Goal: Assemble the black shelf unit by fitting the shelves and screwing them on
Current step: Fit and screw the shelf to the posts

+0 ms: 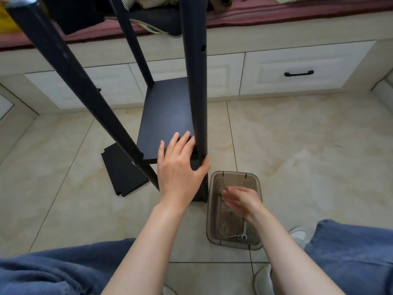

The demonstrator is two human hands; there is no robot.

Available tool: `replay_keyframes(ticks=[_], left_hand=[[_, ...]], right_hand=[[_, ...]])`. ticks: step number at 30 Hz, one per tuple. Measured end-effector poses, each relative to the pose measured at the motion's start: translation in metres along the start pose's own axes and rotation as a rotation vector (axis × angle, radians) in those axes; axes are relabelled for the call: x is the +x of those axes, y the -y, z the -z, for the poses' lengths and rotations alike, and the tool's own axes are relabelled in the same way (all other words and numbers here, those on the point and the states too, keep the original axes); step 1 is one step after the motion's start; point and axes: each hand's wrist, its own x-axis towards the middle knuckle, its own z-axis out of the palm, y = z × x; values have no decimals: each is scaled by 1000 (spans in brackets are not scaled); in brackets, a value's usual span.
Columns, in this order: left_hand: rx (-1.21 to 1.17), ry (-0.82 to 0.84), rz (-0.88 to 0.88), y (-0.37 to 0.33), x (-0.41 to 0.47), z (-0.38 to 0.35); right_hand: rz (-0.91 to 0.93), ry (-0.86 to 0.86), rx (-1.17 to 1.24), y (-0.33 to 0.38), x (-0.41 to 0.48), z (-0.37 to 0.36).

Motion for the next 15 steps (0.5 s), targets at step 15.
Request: replay_keyframes(ticks=[15], left_hand=[[31, -148, -53, 6, -6, -17]], right_hand=[[227, -122, -890, -58, 80, -15]])
